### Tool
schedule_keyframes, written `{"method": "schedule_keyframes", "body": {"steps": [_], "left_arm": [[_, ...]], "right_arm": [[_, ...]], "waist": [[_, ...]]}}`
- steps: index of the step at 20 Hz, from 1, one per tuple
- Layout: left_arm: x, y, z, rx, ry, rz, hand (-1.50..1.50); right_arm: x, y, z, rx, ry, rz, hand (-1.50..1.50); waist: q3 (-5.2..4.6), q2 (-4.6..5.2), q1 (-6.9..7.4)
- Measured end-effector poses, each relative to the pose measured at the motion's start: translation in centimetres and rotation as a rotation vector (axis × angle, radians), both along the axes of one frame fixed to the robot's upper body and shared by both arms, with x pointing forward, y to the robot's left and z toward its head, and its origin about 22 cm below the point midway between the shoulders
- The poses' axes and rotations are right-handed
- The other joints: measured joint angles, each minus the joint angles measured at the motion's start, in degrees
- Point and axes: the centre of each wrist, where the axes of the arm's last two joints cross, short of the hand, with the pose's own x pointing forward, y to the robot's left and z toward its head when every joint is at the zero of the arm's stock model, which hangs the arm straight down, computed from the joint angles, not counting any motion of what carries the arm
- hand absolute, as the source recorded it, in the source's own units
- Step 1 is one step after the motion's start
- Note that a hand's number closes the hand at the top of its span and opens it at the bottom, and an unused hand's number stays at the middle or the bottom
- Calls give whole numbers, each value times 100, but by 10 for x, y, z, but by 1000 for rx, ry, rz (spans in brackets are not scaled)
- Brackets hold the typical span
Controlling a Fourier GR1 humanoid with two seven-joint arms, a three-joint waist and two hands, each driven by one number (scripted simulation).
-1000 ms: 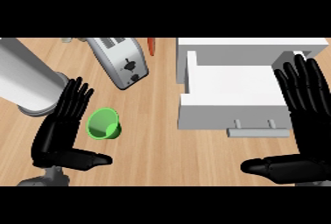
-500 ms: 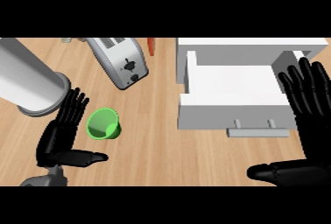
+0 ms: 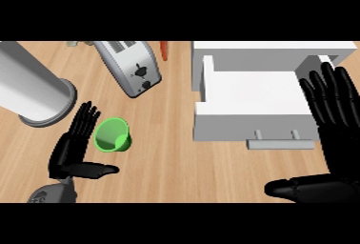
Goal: Pick up the cup, place it into the drawer and close the drawer
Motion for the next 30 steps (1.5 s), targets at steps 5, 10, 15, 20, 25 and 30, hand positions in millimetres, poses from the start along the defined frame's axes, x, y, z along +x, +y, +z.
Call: {"method": "schedule_keyframes", "body": {"steps": [5,10,15,20,25,30], "left_arm": [[17,-3,-15,-3,8,21,-150],[16,9,-33,-12,13,36,-150],[14,17,-51,-16,17,47,-150],[18,15,-64,-12,28,53,-150],[18,11,-72,-3,28,36,-150],[19,6,-78,-26,20,15,-150]], "right_arm": [[4,3,0,6,-4,4,-150],[0,0,4,6,-2,11,-150],[-1,5,3,2,-2,17,-150],[-1,3,-1,-2,7,18,-150],[2,0,-2,-1,3,15,-150],[0,5,3,3,-3,21,-150]], "waist": [[6,-4,-4],[5,-2,-10],[0,2,-11],[-2,7,-24],[-2,6,-20],[-1,5,-21]]}}
